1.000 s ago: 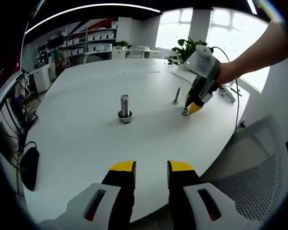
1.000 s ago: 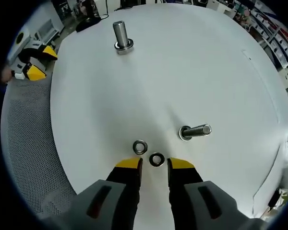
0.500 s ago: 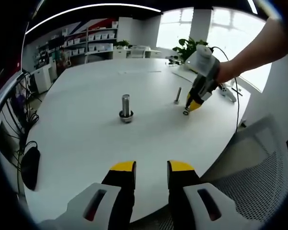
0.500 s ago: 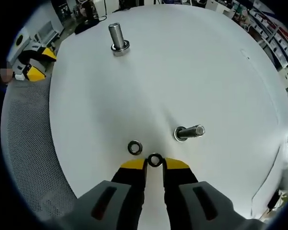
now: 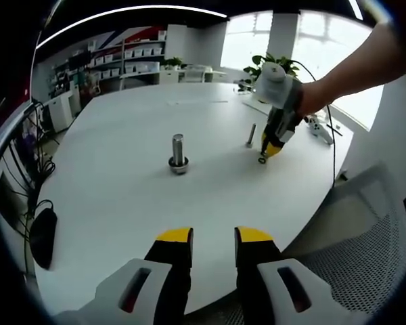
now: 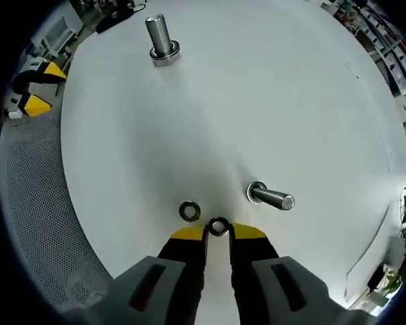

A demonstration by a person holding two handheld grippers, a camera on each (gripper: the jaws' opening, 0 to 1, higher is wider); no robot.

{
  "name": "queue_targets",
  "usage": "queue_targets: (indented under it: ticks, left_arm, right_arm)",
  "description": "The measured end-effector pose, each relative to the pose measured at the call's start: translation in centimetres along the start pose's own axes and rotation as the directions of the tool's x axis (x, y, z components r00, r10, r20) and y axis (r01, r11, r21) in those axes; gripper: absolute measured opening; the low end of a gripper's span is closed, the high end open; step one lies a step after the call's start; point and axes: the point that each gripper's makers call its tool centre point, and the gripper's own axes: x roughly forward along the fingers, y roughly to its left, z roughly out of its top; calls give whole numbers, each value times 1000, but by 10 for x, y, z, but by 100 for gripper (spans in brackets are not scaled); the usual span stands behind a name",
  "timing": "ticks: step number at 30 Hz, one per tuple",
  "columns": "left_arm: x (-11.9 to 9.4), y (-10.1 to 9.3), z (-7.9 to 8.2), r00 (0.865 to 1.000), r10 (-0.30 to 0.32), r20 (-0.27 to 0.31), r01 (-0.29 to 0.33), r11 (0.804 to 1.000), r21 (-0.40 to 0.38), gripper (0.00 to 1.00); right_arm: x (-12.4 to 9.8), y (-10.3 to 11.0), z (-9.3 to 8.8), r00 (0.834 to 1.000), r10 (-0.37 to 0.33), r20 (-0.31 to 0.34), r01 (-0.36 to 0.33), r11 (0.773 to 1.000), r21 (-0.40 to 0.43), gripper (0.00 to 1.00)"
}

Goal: Place the washer onto the threaded stud by aligning its center hole with the stud, sliding it down to the base, and recovering from edge contact or off-axis alignment until the washer reaches the visible bottom stop.

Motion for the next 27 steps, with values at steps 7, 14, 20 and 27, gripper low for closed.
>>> queue_targets:
  ticks: [7,14,20,27]
  left_arm:
    - [0,0,0,1000,0,0,0,1000,-3,23]
    - [-1,1,1,1000,0,8,0,1000,-10,23]
    - [0,1,1,1000,0,5,0,1000,-8,22]
    - [0,-1,1,1000,-4,6,4,1000,-7,22]
  right_arm:
    - [-2,1,-2,998,-34,53,33,999,26,15]
    - [-2,-3,-2,994,-36,103,28,997,75,14]
    - [-4,-2,-3,988,-59,141,48,996,74,14]
    - [-10,-1,-8,983,-60,173,41,993,111,14]
